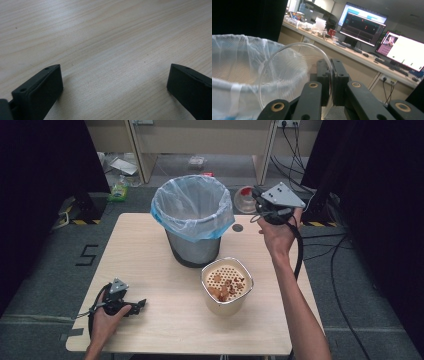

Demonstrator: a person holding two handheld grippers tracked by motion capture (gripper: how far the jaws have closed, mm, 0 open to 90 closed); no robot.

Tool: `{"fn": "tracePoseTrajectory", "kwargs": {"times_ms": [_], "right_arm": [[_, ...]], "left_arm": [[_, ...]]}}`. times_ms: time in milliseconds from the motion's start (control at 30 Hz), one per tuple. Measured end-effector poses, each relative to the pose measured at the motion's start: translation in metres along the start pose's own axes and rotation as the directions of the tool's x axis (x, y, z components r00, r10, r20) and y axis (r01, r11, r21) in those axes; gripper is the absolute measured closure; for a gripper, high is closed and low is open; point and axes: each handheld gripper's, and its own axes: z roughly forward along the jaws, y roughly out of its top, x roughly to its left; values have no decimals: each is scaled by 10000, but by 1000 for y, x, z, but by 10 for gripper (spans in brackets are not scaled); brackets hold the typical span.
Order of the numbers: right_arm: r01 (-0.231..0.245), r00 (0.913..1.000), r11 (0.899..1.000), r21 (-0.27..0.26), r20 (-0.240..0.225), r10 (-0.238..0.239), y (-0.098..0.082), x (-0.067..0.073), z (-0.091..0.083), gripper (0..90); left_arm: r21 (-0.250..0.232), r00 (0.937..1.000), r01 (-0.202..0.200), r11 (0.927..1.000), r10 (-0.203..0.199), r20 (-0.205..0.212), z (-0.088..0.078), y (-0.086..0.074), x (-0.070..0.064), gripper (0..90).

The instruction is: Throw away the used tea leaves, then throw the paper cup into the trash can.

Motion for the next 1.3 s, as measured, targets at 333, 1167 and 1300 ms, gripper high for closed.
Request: {"fn": "tracePoseTrajectory", "kwargs": {"times_ms": [333,1167,1300], "right_arm": [[169,9968,9991,-380,-770,-197,40,29,33,866],[-555,9764,9909,1229,-2008,796,34,75,114,739],[-762,9769,9880,1347,-1885,1010,36,68,111,665]], "left_arm": [[-10,10000,12,10000,-12,-2,0,0,0,0],[-12,10000,3,10000,-3,12,0,0,0,0],[-11,10000,1,10000,-1,16,0,0,0,0]]}}
